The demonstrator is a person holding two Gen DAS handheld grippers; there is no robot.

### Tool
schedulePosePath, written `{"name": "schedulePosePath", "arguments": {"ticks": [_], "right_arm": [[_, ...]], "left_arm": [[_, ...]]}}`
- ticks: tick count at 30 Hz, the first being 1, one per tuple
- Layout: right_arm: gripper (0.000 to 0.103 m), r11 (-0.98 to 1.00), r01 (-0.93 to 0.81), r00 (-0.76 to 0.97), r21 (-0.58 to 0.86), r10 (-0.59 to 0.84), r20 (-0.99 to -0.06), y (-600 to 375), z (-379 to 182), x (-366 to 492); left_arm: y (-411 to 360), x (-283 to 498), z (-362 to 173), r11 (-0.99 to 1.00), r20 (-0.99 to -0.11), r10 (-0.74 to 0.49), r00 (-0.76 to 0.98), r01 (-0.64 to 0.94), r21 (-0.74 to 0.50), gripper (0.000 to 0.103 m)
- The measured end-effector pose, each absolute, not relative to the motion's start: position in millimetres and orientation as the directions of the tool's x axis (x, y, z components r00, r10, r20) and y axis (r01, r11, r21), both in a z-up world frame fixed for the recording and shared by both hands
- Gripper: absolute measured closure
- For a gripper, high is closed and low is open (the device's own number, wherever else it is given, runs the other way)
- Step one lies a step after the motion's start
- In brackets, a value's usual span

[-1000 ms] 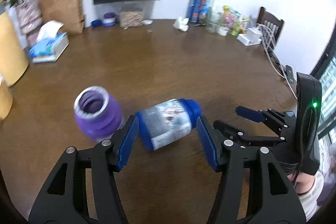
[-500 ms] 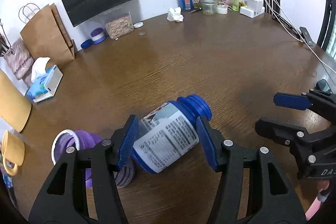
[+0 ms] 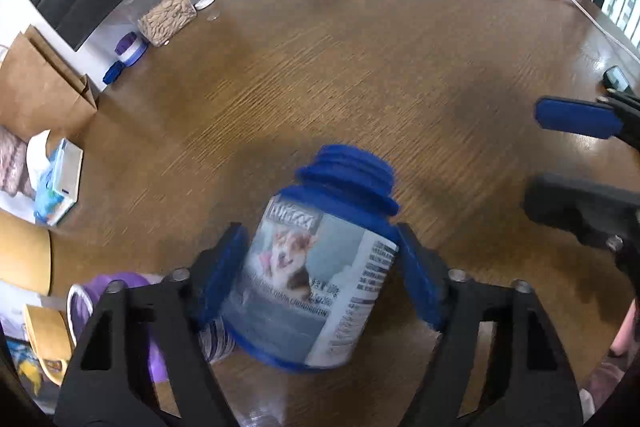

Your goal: Flip cup upright

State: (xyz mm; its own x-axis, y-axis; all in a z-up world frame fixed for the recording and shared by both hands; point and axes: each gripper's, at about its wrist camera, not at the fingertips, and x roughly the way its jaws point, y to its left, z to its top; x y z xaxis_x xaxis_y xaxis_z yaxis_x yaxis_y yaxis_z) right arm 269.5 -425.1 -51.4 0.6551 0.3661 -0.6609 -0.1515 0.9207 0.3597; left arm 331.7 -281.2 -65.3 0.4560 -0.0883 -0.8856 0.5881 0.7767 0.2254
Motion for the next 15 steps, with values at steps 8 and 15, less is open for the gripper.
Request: {"name": "schedulePosePath", "arguments": {"ticks": [8, 15], "right_arm": [[0.031, 0.854, -0.193, 0.649, 0.484, 0.481, -0.590, -428, -42, 274], [0.023, 0.671, -0.311, 0.564, 0.673, 0.700, -0.437, -413, -19, 297]], "left_arm": [[-269, 322, -38, 0.823, -0.822, -0.250, 0.511, 0.559, 0.098, 0.039], [-256, 315, -4, 0.811, -0.720, -0.405, 0.564, 0.586, 0.002, 0.039]]}}
